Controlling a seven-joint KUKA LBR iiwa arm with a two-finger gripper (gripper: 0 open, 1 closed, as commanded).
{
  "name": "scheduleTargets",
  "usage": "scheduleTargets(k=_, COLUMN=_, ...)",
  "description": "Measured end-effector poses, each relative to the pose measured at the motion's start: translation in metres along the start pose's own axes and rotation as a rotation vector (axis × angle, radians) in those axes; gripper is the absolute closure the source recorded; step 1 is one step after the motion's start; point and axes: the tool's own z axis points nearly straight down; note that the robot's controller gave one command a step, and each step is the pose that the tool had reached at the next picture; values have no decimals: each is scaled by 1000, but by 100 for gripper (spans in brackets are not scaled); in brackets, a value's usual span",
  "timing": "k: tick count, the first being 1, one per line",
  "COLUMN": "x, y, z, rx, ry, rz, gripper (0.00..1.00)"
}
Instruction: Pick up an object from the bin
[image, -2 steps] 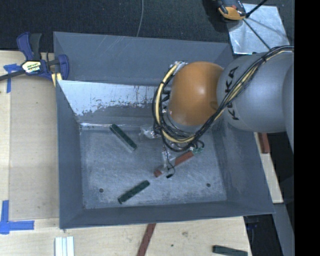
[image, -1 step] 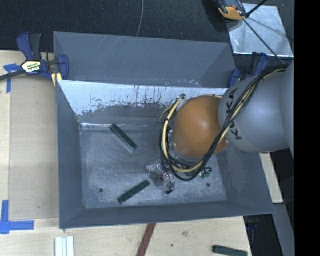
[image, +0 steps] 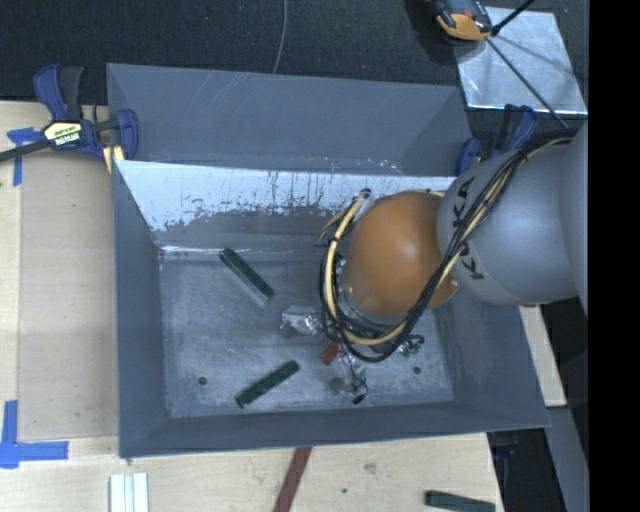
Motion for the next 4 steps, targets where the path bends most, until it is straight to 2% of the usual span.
scheduleTargets(k=1, x=0, y=0, z=0, rx=0, ry=0, rz=1, gripper=0)
scheduleTargets(k=2, x=-43, y=23, z=-8, rx=1, ry=2, rz=-55, gripper=0)
scheduleTargets(k=3, x=-53, y=46, z=-7, rx=-1, ry=-3, rz=-90, gripper=0)
scheduleTargets(k=4, x=-24, y=93, z=0, rx=-1, ry=-2, rz=-239, gripper=100)
